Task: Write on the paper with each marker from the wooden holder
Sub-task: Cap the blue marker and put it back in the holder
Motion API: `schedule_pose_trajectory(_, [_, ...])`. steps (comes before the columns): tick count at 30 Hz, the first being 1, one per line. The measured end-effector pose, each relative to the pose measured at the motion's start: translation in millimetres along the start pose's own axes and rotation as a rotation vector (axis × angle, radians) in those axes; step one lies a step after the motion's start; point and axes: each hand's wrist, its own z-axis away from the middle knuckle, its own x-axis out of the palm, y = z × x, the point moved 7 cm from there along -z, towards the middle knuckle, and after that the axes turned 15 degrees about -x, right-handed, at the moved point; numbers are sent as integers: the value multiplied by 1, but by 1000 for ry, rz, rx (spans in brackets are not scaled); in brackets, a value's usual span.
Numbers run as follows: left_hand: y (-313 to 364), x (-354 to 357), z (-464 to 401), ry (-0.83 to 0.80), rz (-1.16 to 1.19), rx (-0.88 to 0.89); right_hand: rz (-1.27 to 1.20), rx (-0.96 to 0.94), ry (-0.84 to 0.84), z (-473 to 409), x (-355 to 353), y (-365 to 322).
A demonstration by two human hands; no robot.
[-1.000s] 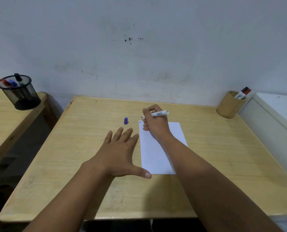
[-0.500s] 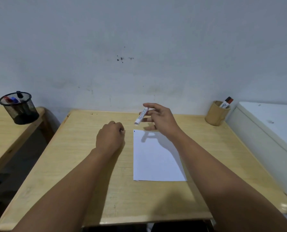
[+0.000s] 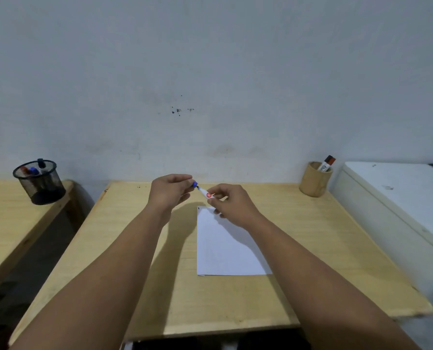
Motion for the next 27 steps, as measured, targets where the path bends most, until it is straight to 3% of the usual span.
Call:
schedule_pose_trajectory(12, [5,40,21,-30,-163,48,-18,-26,45,10,-26,-5])
schedule_pose_trajectory(17, [2,105,15,-111,-256,47,-6,8,82,18,-74,21])
schedule_pose_trajectory(22, [15,224,14,-78,-471,344,258,27,396,6,-203,38])
schedule_pose_trajectory(27, [-6,319,-14,-121,-643,411,244,-65,760,-4,-320,36])
